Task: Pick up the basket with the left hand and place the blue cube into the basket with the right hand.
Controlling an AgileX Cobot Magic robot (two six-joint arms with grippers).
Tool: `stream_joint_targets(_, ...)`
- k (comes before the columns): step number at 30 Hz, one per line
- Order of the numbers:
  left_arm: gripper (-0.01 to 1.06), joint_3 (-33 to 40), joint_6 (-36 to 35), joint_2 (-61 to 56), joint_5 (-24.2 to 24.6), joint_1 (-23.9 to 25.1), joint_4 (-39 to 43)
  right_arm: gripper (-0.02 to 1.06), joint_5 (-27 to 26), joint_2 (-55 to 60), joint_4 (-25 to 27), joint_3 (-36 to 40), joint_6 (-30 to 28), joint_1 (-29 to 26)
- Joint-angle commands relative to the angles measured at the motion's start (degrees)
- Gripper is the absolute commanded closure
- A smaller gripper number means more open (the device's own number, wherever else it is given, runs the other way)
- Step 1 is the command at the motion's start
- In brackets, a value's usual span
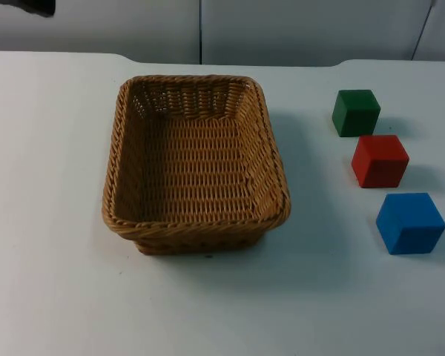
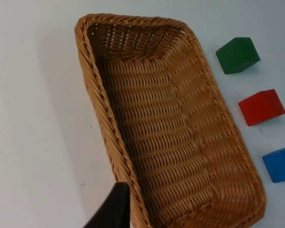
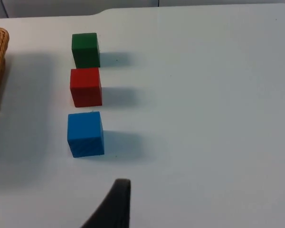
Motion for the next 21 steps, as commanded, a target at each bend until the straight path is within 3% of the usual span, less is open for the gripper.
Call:
stream_joint_targets(1, 0.00, -1.6, 1.1, 2.8, -0.9, -1.3, -1.1, 0.00, -0.1, -0.2, -0.3, 0.3, 0.1, -0.1)
stream_joint_targets(15, 0.00, -13.9, 0.4, 21.4, -3.4, -9.6, 0.5, 0.00, -2.5, -0.2, -0.3, 1.8, 0.2, -0.1)
stream_joint_targets(21, 0.00, -20.9, -3.5, 29.4, -4.1, -12.9, 4.6, 0.00, -2.5, -0.2, -0.3, 1.8, 0.2, -0.1)
